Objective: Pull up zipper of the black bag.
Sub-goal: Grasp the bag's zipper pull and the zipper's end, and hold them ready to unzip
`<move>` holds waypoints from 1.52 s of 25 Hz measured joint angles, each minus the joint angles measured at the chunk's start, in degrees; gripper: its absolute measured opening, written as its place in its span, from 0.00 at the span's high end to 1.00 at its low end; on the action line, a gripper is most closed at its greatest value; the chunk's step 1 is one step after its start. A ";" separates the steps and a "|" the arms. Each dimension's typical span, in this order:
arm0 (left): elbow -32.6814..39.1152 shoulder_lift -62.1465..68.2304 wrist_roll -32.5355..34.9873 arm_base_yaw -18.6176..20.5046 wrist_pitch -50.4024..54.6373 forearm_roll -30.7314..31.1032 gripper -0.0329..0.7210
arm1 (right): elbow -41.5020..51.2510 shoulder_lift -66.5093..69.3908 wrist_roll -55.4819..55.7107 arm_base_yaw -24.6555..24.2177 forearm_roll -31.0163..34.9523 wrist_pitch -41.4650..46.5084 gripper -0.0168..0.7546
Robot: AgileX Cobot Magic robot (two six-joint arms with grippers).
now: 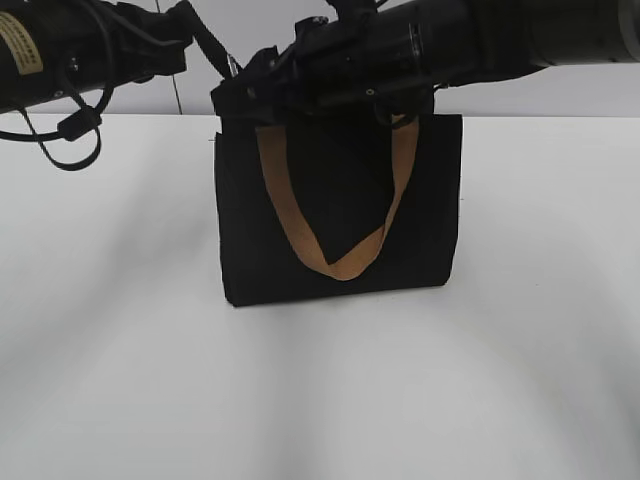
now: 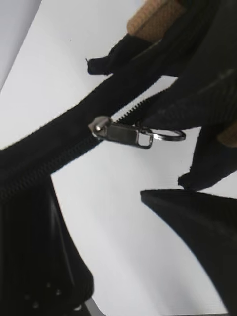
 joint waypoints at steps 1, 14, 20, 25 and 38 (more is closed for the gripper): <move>0.00 0.00 -0.02 0.00 0.13 0.00 0.93 | 0.00 0.00 0.00 0.00 0.32 -0.30 0.59; 0.00 -0.10 -0.07 0.54 12.62 0.50 0.93 | 0.00 -0.29 1.89 0.00 0.50 0.85 0.91; 0.00 -0.10 -0.02 0.86 18.49 1.17 0.93 | 0.00 -1.53 5.95 -0.97 -0.74 3.47 0.91; 0.00 -0.16 -0.01 0.80 19.74 1.23 0.93 | 0.00 -1.53 11.64 -2.95 -1.92 5.73 0.92; -0.15 -0.21 -0.01 0.98 24.91 1.32 0.93 | 0.05 -1.78 18.04 -5.81 0.05 8.54 0.99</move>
